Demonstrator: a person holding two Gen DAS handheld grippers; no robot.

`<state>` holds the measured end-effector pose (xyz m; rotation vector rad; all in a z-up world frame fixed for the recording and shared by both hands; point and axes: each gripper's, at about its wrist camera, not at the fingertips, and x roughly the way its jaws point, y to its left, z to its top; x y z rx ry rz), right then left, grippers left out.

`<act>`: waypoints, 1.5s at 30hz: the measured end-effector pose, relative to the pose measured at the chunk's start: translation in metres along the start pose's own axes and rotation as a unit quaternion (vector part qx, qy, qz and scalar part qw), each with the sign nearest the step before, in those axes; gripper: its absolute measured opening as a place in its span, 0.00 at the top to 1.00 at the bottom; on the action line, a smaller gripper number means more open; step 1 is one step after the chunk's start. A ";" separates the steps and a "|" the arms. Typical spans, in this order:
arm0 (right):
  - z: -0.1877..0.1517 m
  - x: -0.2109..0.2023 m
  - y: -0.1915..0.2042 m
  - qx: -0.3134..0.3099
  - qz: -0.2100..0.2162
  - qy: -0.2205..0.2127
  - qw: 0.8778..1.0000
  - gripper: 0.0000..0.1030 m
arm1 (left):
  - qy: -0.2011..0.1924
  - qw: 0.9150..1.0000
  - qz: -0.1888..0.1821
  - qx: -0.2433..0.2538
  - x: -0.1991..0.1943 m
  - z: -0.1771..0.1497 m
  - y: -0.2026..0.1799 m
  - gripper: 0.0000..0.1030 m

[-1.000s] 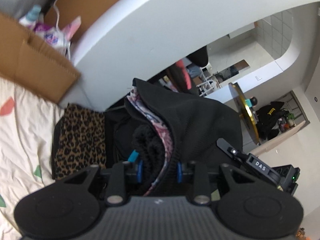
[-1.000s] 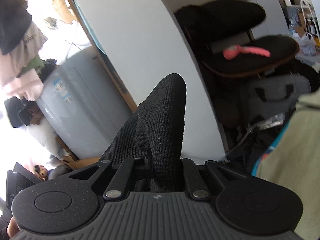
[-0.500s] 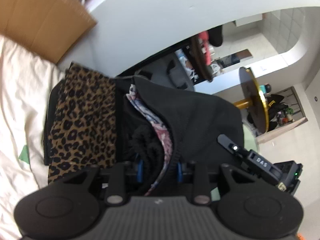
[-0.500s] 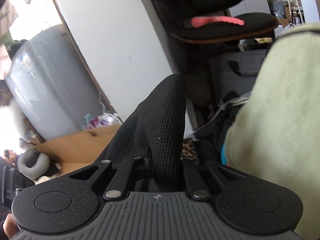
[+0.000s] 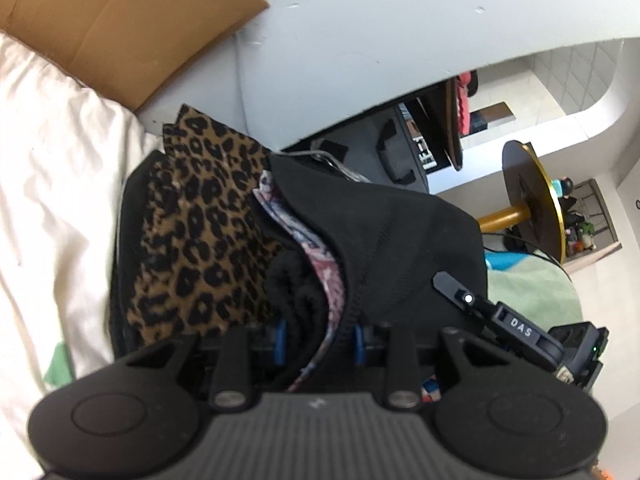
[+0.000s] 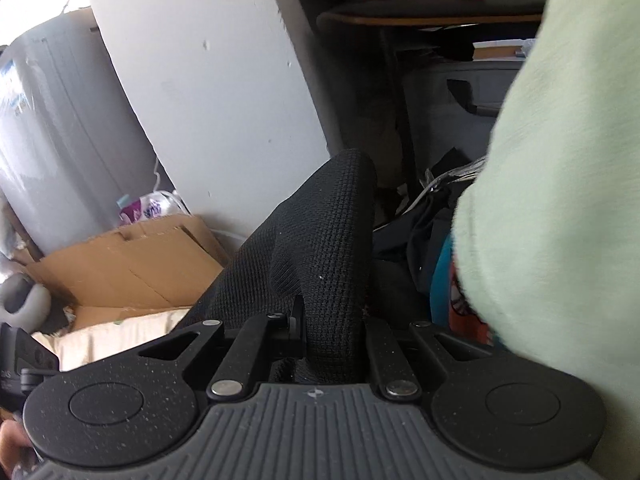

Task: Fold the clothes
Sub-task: 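Carry the bundle with both grippers onto the leopard-print clothes pile, then lower the bundle onto the pile and open the right gripper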

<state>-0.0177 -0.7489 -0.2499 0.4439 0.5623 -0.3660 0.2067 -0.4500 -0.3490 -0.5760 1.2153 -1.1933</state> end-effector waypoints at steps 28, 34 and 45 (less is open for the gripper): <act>0.012 0.136 -0.020 -0.022 -0.069 0.047 0.996 0.80 | -0.029 0.996 0.072 -0.031 0.039 0.034 0.044 0.69; 0.020 0.155 -0.024 -0.031 -0.091 0.045 0.994 0.80 | -0.037 0.996 0.074 -0.018 0.039 0.033 0.039 0.69; 0.036 0.148 -0.011 -0.067 -0.125 0.008 0.990 0.76 | -0.034 0.995 0.084 -0.028 0.046 0.036 0.044 0.69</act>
